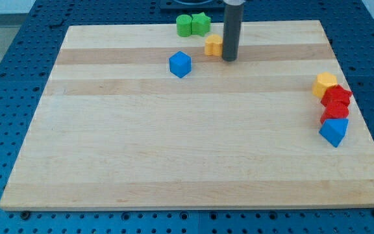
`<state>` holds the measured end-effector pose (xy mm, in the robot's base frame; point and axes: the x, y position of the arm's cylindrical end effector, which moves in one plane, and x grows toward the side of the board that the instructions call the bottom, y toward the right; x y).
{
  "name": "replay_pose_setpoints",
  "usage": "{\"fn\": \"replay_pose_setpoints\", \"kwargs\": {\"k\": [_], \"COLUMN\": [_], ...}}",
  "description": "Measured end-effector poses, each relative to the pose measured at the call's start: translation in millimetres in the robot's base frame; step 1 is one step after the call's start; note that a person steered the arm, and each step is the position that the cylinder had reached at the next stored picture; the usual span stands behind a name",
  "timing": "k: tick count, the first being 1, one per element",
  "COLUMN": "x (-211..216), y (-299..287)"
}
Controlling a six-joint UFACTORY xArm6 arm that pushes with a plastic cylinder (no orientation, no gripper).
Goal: Slide yellow heart below green circle
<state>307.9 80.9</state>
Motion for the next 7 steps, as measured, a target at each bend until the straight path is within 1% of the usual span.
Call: {"fn": "replay_pose_setpoints", "kwargs": {"k": [1, 2, 4, 5, 7], "x": [-1.3, -10.3, -17.0, -17.0, -9.7], "y": [8.4, -5.0, -71.3, -82.8, -52.2]}}
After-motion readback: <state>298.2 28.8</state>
